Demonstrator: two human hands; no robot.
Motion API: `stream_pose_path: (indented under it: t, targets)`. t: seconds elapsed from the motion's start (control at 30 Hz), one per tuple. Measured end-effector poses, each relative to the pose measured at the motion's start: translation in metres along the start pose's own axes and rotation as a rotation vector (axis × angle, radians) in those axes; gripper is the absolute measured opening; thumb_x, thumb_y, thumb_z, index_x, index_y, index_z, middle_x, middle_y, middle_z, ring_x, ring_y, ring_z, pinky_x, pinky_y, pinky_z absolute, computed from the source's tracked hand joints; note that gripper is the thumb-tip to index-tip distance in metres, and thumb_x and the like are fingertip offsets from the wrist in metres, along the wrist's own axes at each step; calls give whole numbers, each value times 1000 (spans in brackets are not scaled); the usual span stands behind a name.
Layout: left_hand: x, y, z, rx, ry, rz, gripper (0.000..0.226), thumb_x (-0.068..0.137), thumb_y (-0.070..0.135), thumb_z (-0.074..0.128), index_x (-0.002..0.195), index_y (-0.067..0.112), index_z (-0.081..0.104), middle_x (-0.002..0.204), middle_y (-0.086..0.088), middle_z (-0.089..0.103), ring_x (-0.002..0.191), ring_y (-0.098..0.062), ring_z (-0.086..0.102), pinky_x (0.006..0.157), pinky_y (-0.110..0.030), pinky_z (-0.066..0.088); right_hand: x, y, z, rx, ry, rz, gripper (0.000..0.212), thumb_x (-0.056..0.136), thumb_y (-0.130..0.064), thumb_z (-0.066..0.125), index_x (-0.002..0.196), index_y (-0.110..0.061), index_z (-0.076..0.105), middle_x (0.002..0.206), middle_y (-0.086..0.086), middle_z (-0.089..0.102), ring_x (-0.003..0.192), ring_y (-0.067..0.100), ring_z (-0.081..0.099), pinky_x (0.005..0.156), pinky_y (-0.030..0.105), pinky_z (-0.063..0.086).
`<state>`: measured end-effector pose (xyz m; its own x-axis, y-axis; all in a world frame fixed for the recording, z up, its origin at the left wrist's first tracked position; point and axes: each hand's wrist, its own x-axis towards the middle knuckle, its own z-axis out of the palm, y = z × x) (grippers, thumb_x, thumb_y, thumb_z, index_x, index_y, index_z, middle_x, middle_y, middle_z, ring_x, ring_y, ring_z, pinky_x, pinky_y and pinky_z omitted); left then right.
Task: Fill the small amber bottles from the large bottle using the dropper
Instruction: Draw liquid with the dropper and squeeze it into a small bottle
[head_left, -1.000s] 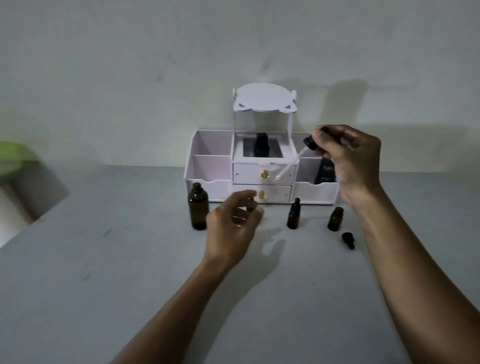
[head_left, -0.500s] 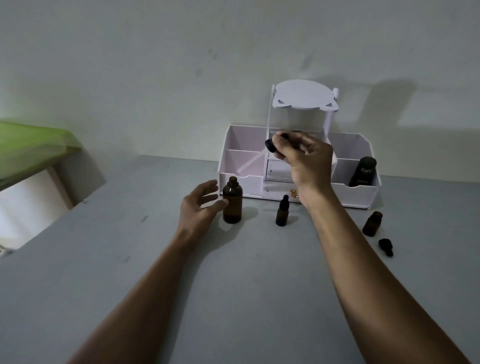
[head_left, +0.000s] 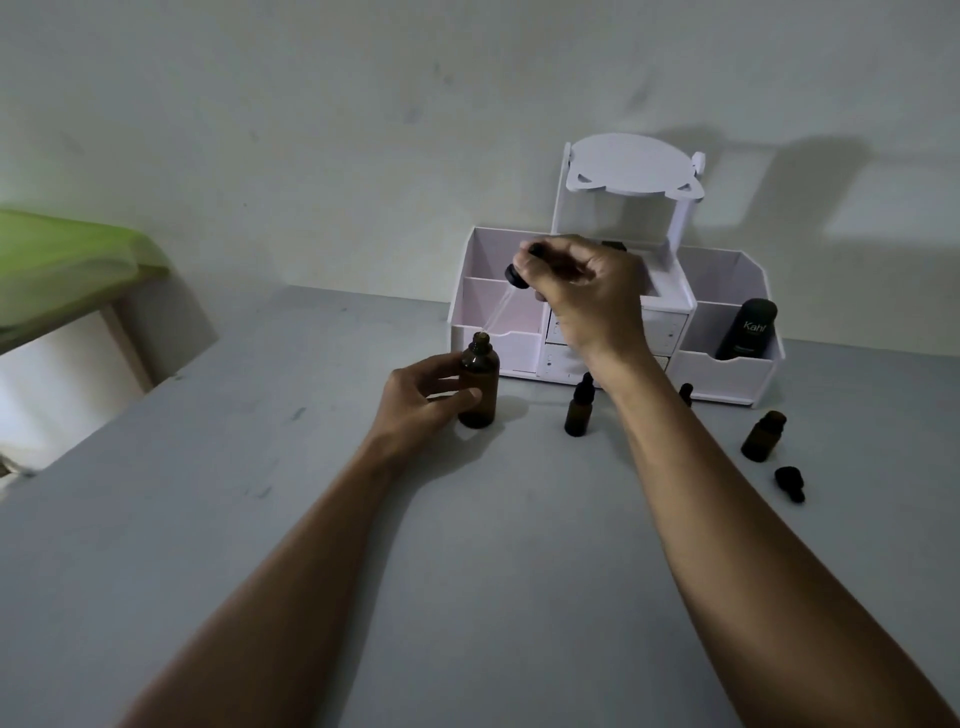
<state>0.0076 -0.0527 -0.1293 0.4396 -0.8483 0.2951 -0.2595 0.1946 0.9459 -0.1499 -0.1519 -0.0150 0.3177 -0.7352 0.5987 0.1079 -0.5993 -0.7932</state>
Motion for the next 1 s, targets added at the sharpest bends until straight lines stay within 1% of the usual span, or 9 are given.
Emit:
stream_pose_path:
  t: [0.07, 0.2, 0.33, 0.43, 0.5, 0.6, 0.77, 0.9, 1.0]
  targets:
    - [1, -2, 0, 26, 5, 3, 48, 82, 0, 76, 129, 9, 67, 113, -6, 75, 103, -13, 73, 84, -21, 55, 2, 1, 7, -35, -58, -18, 14, 88, -14, 75, 100, -8, 75, 83, -3, 74, 68, -4, 67, 73, 17, 53]
    - [2, -3, 0, 59, 21, 8, 48, 83, 1, 77, 129, 10, 67, 112, -4, 75, 100, -9, 73, 83, -19, 55, -2, 12, 19, -125, -107, -38, 19, 88, -17, 74, 105, -9, 76, 91, -1, 76, 84, 4, 72, 81, 15, 55]
    - [2, -1, 0, 97, 19, 24, 49, 83, 5, 78, 130, 8, 66, 113, -4, 75, 101, -7, 72, 85, -19, 57, -15, 29, 31, -174, -171, 29, 16, 88, -18, 74, 101, -9, 78, 91, 0, 77, 87, 11, 74, 84, 21, 57]
    - [1, -2, -1, 118, 17, 35, 49, 84, 6, 78, 131, 7, 65, 114, -5, 74, 102, -7, 72, 84, -17, 56, -23, 39, 36, -210, -175, 55, 20, 89, -20, 73, 105, -9, 77, 99, 4, 77, 90, 13, 73, 84, 19, 56]
    - [1, -1, -1, 130, 16, 41, 49, 84, 7, 78, 131, 8, 65, 115, -5, 74, 102, -6, 72, 83, -16, 56, -25, 42, 37, -220, -167, 59, 21, 89, -20, 73, 106, -8, 77, 101, 4, 77, 91, 12, 72, 82, 16, 55]
    - [0, -1, -1, 137, 10, 50, 49, 85, 8, 77, 132, 7, 65, 117, -7, 74, 105, -12, 72, 90, -22, 57, -25, 44, 38, -234, -146, 57, 21, 88, -20, 73, 105, -8, 77, 101, 4, 77, 88, 12, 71, 78, 12, 53]
    - [-1, 0, -1, 144, 17, 53, 48, 85, 7, 77, 131, 8, 65, 116, -7, 74, 105, -13, 72, 91, -23, 57, -24, 43, 41, -255, -82, 26, 15, 86, -14, 76, 97, -4, 78, 94, 8, 77, 77, 11, 68, 70, 6, 51]
    - [-1, 0, -2, 138, 19, 51, 47, 84, 5, 77, 130, 8, 66, 114, -7, 74, 103, -11, 72, 90, -22, 57, -24, 42, 44, -265, -55, 21, 13, 85, -12, 76, 95, -4, 78, 94, 9, 77, 76, 12, 67, 71, 10, 52]
    - [-2, 1, -2, 147, 13, 52, 48, 84, 7, 78, 131, 8, 66, 115, -6, 74, 104, -10, 72, 91, -23, 57, -24, 41, 44, -270, -55, 25, 13, 86, -11, 75, 96, -4, 78, 94, 9, 77, 77, 12, 68, 72, 13, 54]
